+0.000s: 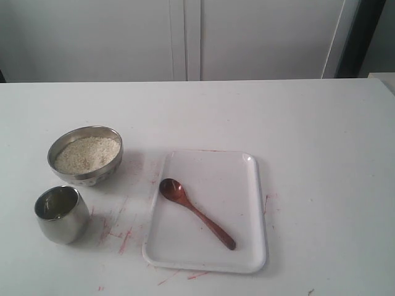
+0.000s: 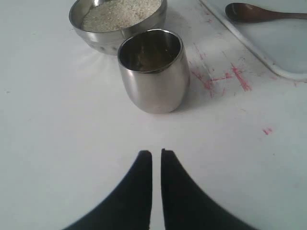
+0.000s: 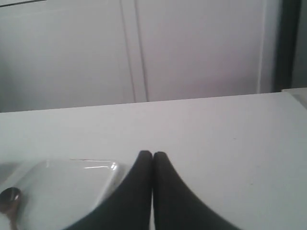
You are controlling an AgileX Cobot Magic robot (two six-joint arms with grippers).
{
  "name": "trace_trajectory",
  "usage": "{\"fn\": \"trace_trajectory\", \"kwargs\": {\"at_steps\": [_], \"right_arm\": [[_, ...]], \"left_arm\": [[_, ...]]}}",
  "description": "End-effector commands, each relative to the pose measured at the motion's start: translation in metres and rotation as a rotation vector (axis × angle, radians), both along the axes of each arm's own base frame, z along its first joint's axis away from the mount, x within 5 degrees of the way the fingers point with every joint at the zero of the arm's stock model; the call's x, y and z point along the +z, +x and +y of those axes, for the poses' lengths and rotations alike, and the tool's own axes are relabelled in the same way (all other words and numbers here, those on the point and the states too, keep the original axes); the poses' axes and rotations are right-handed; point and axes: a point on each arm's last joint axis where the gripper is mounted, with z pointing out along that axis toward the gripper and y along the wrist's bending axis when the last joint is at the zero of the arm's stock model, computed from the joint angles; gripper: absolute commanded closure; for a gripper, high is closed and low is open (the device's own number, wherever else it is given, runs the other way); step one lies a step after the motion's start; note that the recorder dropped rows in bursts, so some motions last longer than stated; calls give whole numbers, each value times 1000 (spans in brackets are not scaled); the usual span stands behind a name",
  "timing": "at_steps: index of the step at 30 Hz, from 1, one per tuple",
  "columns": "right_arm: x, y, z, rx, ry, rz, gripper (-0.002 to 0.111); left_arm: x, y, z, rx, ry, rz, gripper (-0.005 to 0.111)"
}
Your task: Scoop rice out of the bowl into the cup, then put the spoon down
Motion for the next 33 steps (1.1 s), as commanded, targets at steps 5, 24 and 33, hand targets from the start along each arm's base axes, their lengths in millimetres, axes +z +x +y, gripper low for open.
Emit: {"fn": "trace_trajectory", "kwargs": {"at_steps": [5,24,33], "right_arm": [[-1,-1,-7,-126,1,-1,108],[-1,-1,-7,-126,1,-1,108],[-1,-1,-7,-126,1,-1,108]], "left_arm": [[-2,0,-1,-8,-7,5,92],[-2,0,-1,-8,-7,5,92],[-2,0,-1,-8,-7,5,92]]}}
